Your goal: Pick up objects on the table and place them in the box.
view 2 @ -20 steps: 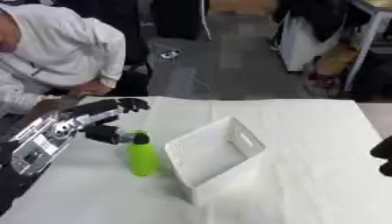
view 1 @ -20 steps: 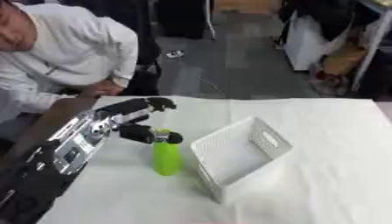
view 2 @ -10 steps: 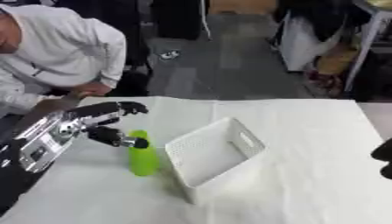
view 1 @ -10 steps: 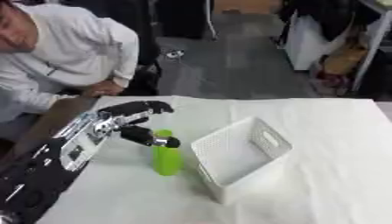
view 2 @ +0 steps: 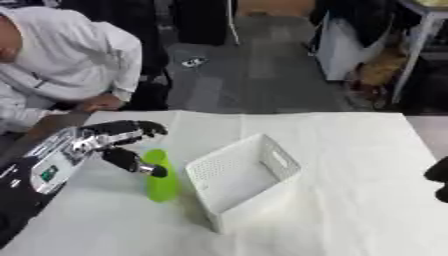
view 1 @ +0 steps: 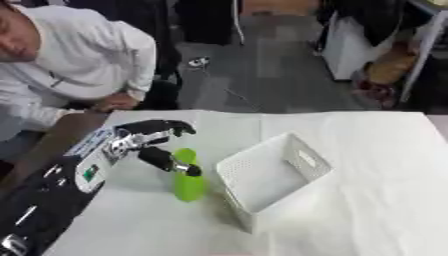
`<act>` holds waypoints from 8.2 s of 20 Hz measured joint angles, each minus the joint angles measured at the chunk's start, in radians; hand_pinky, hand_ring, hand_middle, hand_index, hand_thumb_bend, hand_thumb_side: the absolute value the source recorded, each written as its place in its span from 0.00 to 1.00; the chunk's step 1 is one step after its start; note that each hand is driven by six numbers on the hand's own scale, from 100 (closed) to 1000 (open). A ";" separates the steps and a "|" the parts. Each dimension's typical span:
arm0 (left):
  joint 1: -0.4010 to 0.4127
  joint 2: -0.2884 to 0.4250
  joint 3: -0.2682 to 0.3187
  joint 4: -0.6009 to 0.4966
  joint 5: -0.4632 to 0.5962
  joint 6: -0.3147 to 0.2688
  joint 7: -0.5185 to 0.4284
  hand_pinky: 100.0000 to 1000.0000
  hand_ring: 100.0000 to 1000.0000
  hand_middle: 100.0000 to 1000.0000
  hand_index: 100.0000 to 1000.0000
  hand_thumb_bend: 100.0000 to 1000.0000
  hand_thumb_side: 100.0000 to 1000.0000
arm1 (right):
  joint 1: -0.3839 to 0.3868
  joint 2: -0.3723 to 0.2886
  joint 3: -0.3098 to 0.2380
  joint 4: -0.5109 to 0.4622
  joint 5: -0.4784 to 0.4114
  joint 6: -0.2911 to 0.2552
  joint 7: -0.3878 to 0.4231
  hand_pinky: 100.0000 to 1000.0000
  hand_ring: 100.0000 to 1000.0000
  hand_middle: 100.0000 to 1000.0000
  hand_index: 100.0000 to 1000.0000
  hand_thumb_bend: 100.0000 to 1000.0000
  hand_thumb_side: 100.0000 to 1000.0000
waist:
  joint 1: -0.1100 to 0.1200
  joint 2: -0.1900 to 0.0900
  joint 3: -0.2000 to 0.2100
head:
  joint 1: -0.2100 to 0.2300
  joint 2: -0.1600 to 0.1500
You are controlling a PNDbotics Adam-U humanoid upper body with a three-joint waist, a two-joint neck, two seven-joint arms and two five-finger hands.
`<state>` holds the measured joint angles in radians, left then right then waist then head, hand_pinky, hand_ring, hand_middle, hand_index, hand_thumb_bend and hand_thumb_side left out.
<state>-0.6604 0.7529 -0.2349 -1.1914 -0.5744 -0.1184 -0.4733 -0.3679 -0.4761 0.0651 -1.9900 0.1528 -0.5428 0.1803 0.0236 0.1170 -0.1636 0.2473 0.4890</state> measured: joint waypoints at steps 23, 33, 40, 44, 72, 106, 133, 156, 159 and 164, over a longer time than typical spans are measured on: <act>-0.073 -0.019 -0.030 0.143 -0.152 -0.064 -0.077 0.92 0.93 1.00 1.00 0.69 0.70 | -0.019 0.001 0.000 0.000 -0.018 0.004 0.011 0.24 0.48 0.49 0.52 0.00 0.69 | 0.012 0.000 -0.033 | 0.017 0.008; -0.104 -0.036 -0.002 0.244 -0.165 -0.064 -0.099 0.79 0.82 0.98 1.00 0.73 0.59 | -0.026 0.003 0.000 0.000 -0.018 0.007 0.016 0.24 0.48 0.49 0.52 0.00 0.69 | 0.016 0.006 -0.044 | 0.026 0.008; -0.116 -0.044 0.012 0.276 -0.152 -0.078 -0.124 0.57 0.76 0.96 1.00 0.68 0.55 | -0.026 0.010 0.000 0.000 -0.019 0.011 0.020 0.24 0.48 0.49 0.52 0.00 0.69 | 0.019 0.006 -0.049 | 0.026 0.007; -0.117 -0.044 0.013 0.283 -0.152 -0.084 -0.127 0.45 0.74 0.95 1.00 0.62 0.53 | -0.027 0.010 0.000 0.000 -0.021 0.009 0.022 0.24 0.48 0.49 0.52 0.00 0.69 | 0.020 0.006 -0.049 | 0.026 0.007; -0.102 -0.053 0.006 0.285 -0.162 -0.106 0.015 0.00 0.00 0.08 0.30 0.10 0.67 | -0.034 0.010 0.000 0.000 -0.026 0.006 0.023 0.24 0.48 0.49 0.52 0.00 0.69 | 0.015 0.007 -0.043 | 0.026 0.008; -0.114 0.032 -0.031 -0.132 0.093 -0.094 0.173 0.00 0.00 0.00 0.25 0.08 0.75 | -0.025 0.001 -0.001 0.000 -0.025 0.007 0.023 0.24 0.48 0.49 0.52 0.00 0.70 | 0.020 -0.006 -0.033 | 0.025 0.017; -0.168 -0.017 -0.174 -0.198 0.224 -0.151 0.148 0.00 0.00 0.05 0.31 0.09 0.79 | -0.035 0.001 -0.006 0.000 -0.036 0.010 0.028 0.24 0.48 0.49 0.52 0.00 0.69 | 0.028 -0.007 -0.055 | 0.027 0.018; -0.169 -0.027 -0.184 -0.120 0.078 -0.277 0.139 1.00 1.00 1.00 1.00 0.58 1.00 | -0.035 0.001 -0.006 0.000 -0.042 0.007 0.032 0.24 0.48 0.49 0.52 0.00 0.69 | 0.030 -0.007 -0.058 | 0.026 0.018; -0.168 -0.027 -0.183 -0.120 0.084 -0.274 0.150 1.00 1.00 1.00 1.00 0.53 1.00 | -0.035 0.001 -0.006 0.000 -0.042 0.007 0.032 0.24 0.48 0.49 0.52 0.00 0.69 | 0.030 -0.007 -0.058 | 0.026 0.018; -0.128 -0.033 -0.155 -0.162 0.139 -0.269 0.225 0.97 1.00 1.00 1.00 0.53 1.00 | -0.035 0.001 -0.007 0.000 -0.042 0.007 0.032 0.24 0.48 0.48 0.52 0.00 0.69 | 0.030 -0.007 -0.054 | 0.024 0.013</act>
<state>-0.7887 0.7198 -0.3900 -1.3531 -0.4349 -0.3878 -0.2480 -0.4032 -0.4749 0.0582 -1.9900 0.1113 -0.5360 0.2122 0.0536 0.1104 -0.2181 0.2717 0.5018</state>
